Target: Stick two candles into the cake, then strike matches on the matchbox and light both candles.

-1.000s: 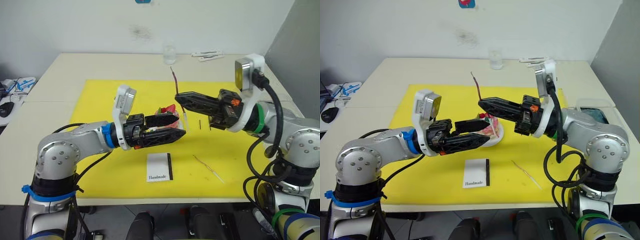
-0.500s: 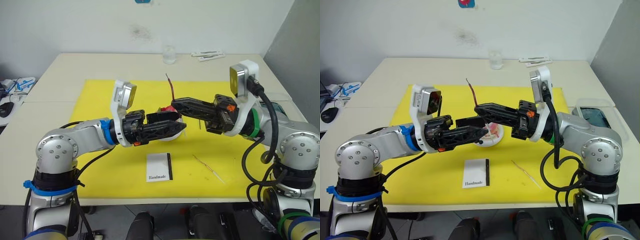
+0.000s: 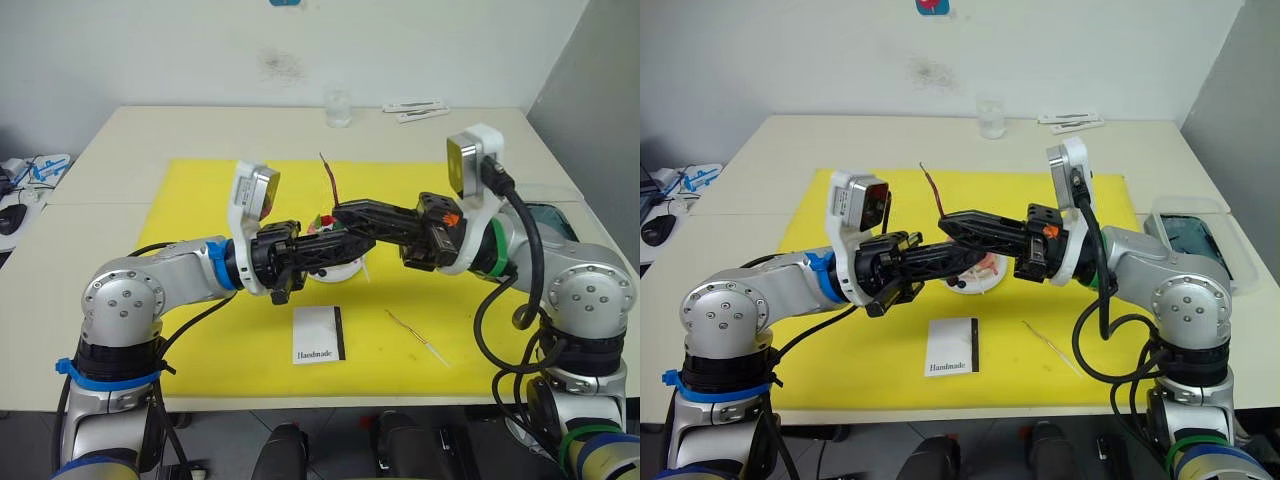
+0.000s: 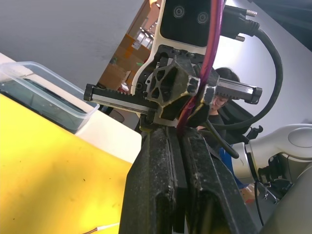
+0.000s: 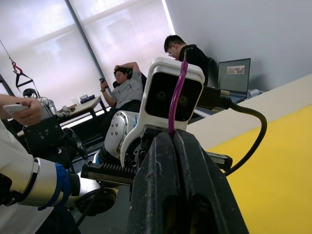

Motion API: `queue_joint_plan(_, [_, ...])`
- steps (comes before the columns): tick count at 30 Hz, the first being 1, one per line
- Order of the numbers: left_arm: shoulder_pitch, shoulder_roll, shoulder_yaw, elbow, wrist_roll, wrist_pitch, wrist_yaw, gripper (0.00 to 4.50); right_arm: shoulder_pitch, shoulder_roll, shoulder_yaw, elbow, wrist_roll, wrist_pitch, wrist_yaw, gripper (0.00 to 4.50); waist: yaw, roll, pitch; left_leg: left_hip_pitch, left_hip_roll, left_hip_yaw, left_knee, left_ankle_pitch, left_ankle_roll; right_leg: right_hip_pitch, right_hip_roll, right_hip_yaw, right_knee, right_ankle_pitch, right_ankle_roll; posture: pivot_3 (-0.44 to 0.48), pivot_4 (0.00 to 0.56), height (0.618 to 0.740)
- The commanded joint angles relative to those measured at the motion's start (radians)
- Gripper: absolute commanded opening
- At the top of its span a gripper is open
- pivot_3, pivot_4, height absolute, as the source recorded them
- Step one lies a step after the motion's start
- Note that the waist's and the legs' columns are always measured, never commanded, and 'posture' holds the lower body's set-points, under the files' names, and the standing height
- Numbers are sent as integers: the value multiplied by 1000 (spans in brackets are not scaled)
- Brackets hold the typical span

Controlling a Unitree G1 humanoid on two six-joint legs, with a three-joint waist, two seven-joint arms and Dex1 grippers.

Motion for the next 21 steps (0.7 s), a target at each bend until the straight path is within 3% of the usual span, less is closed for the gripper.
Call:
queue_joint_plan(1, [5, 16, 4, -42, 23, -13, -34, 14, -32, 3, -12, -6, 60, -11, -17, 0, 0, 0, 0, 0, 0, 0, 0, 0, 0, 0, 0, 0, 0, 0, 0, 0, 150, 740])
queue_joint_plan(5, [7, 34, 2, -41, 65, -22, -64, 14, -28, -9, -22, 0, 116, -4, -13, 0, 0, 0, 0, -1, 0, 0, 0, 0, 0, -1, 0, 0, 0, 0, 0, 0, 150, 740])
queue_joint_plan(6, [7, 40, 0, -43, 74, -23, -74, 3, -26, -15, -20, 0, 119, -4, -11, 197, 0, 0, 0, -1, 0, 0, 0, 0, 0, -1, 0, 0, 0, 0, 0, 0, 150, 740])
queue_joint_plan(8, [7, 49, -3, -45, 88, -22, -89, 0, -26, -26, -13, -4, 111, -8, -5, 620, 0, 0, 0, -1, 0, 0, 0, 0, 0, -1, 0, 0, -1, 0, 0, 0, 150, 740])
queue_joint_plan(13, [4, 62, -12, -48, 117, -22, -121, 0, -30, -34, -2, -7, 46, -49, 11, 2393, 0, 0, 0, -4, 0, 0, 0, 0, 0, -3, 0, 0, 0, 0, 0, 0, 150, 740])
queue_joint_plan(17, [-3, 77, -5, -48, 146, -28, -132, 0, -24, -64, -9, -2, 0, -68, 28, 2393, 0, 0, 0, -11, 0, 0, 1, 0, 0, -11, 0, 0, 1, 0, 0, 0, 150, 740])
queue_joint_plan(21, [-25, 166, 46, -34, 243, -63, -157, 0, 17, -186, -25, -40, -115, -101, 77, 2393, 0, 0, 0, -13, 0, 0, 0, 0, 0, -12, 0, 0, 0, 0, 0, 0, 150, 740])
